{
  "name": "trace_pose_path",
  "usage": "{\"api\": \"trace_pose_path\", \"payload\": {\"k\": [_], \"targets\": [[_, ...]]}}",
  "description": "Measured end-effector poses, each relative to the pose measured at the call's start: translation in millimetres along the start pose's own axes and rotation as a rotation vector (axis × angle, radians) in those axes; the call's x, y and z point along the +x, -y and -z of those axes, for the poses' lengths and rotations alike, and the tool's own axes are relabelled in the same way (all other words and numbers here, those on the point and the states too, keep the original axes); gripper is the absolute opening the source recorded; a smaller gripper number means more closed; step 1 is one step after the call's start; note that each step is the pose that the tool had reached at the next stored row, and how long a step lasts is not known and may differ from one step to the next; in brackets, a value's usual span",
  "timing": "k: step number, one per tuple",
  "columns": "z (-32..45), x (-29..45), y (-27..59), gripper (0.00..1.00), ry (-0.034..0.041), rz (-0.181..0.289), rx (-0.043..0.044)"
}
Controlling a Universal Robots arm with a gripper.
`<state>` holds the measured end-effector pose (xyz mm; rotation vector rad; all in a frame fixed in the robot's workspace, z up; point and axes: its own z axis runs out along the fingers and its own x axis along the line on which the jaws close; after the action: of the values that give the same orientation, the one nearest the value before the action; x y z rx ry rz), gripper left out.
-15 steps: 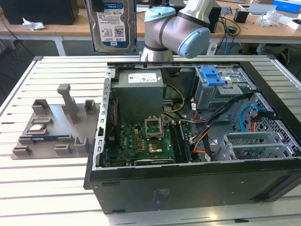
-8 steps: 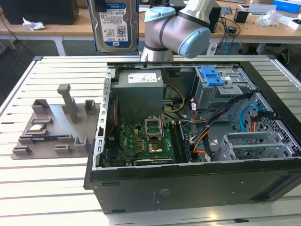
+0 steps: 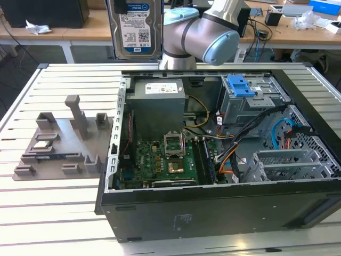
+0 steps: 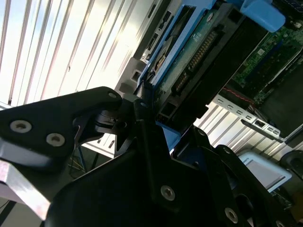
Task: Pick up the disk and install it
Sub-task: 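Pick up the disk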
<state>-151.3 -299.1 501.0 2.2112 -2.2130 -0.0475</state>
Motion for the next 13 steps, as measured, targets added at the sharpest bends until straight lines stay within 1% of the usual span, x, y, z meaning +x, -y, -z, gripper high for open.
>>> {"api": "trace_pose_path", "payload": {"k": [9, 13], "targets": [[-1.1, 1.8, 5.6, 0.37, 0.0002, 0.0, 0.0], [-1.3, 2.0, 10.1, 0.37, 0.0001, 0.0, 0.0]]}}
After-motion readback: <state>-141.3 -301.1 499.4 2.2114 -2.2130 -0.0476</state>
